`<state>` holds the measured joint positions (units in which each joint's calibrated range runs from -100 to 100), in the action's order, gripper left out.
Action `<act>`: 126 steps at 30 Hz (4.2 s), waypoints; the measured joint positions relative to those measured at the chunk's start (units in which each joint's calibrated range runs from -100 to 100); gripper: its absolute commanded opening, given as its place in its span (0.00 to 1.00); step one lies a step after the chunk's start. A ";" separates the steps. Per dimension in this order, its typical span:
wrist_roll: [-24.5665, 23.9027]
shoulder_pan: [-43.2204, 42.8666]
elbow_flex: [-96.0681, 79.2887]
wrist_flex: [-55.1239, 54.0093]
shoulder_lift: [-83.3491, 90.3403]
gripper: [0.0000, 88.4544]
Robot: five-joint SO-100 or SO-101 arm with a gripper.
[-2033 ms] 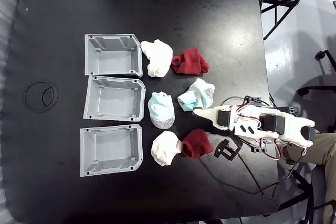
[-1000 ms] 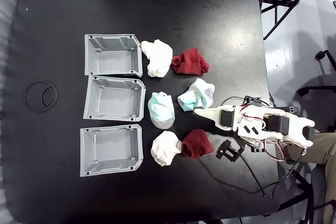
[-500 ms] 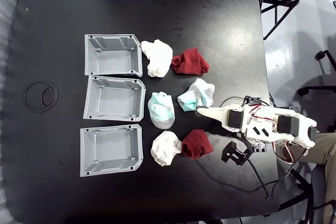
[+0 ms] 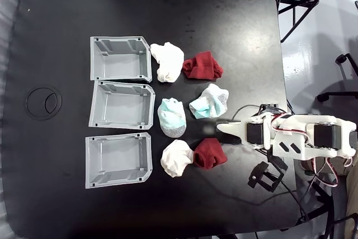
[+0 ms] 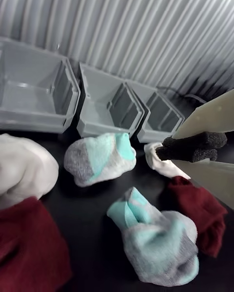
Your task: Put the sock in the container
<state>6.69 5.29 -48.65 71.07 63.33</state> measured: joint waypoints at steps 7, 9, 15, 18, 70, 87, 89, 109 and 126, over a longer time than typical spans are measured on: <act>0.00 0.00 16.76 9.00 -15.15 0.01; 0.00 0.00 21.08 10.68 -18.84 0.01; 0.00 0.00 30.63 17.24 -29.55 0.01; 1.10 -0.42 33.69 19.43 -34.74 0.01; 14.22 -24.76 24.14 13.62 -52.16 0.10; 14.22 -30.79 24.14 17.83 -52.16 0.46; 14.22 -30.69 24.14 17.83 -52.16 0.47; 15.11 -27.30 13.06 10.18 -52.16 0.50; 15.42 -26.24 6.40 3.20 -52.16 0.35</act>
<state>22.11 -20.95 -42.25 74.26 11.18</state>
